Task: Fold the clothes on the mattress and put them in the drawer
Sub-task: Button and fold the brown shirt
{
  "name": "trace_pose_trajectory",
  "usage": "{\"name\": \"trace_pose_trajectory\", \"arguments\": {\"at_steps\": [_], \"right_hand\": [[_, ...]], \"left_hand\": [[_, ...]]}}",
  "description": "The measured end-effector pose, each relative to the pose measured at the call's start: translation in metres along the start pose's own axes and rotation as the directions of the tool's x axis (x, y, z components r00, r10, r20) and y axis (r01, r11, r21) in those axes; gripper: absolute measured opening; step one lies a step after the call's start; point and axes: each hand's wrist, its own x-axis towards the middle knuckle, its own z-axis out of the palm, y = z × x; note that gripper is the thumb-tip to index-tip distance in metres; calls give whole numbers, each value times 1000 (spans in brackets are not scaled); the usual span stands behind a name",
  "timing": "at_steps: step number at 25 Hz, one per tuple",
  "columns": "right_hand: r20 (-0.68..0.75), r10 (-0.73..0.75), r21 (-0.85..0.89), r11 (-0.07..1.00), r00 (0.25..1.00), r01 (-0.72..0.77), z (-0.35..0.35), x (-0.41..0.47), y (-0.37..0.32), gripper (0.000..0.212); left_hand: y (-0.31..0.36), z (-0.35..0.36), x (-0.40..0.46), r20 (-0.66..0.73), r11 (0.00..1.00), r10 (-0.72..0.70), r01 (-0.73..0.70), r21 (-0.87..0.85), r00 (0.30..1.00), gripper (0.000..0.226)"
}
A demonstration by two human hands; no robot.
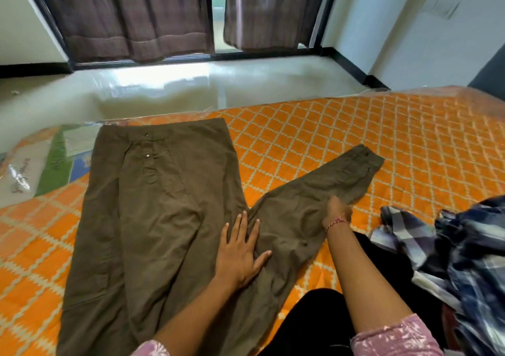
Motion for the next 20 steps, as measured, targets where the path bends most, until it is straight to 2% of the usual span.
{"name": "trace_pose_trajectory", "arguments": {"at_steps": [1,2,3,5,7,8,9,10,11,12,13,14,15,16,17,18,19,20], "right_hand": [[175,85,180,977,981,-117,2,2,-6,39],[318,112,256,946,941,-199,3,0,-9,35],[417,106,272,933,903,-235,6,-2,-10,31],[508,15,310,930,861,-200,12,-13,-10,32],[505,-132,393,915,853,-91,18,-33,-15,33],[489,-211,381,924,846,10,22,-46,-22,33],[467,-282,292,944,838,154,26,-60,-30,34],[477,-355,169,935,804,312,30,-80,-38,34],[524,-438,30,867,731,498,36,-104,-40,38],[604,-506,-117,707,615,697,42,-133,-38,44],[701,-552,-209,445,451,871,50,-164,-31,51],[795,-547,-215,151,263,965,59,-197,-17,56],[857,-509,-140,-74,83,987,67,-227,0,60],[900,-435,-53,-155,-20,986,73,-254,18,60],[934,-356,-11,-158,-46,987,79,-274,36,59],[955,-293,3,-147,-47,989,80,-290,54,59],[973,-229,-2,-156,-35,988,79,-297,71,60],[985,-174,-19,-215,-19,976,76,-298,84,61]], "left_hand": [[2,1,-1,-55,1000,-6,5,-3,998,74],[3,1,-1,-76,1000,-6,6,5,997,75],[1,-1,0,-31,1000,8,-8,0,999,76],[-3,-6,3,138,995,4,9,-95,990,80],[-8,-21,10,239,949,-1,76,-306,971,72],[-9,-41,16,254,828,-23,161,-538,967,62],[-10,-62,25,218,588,-96,232,-775,971,52],[-14,-86,33,194,291,-155,233,-928,969,44],[-22,-106,39,194,2,-207,199,-980,959,41],[-23,-127,43,236,-217,-222,188,-958,946,43],[-28,-141,46,233,-453,-211,116,-884,949,48],[-36,-151,41,166,-681,-194,-11,-732,967,51],[-43,-150,34,12,-873,-180,-154,-463,984,48],[-47,-150,21,-100,-925,-228,-247,-289,969,37],[-60,-155,-3,-99,-961,-203,-217,-170,974,33],[-72,-153,-26,-7,-945,-281,-278,-172,960,53],[-87,-143,-40,-16,-923,-378,-378,-71,926,76],[-105,-147,-55,-56,-903,-419,-423,-82,906,86]]}}
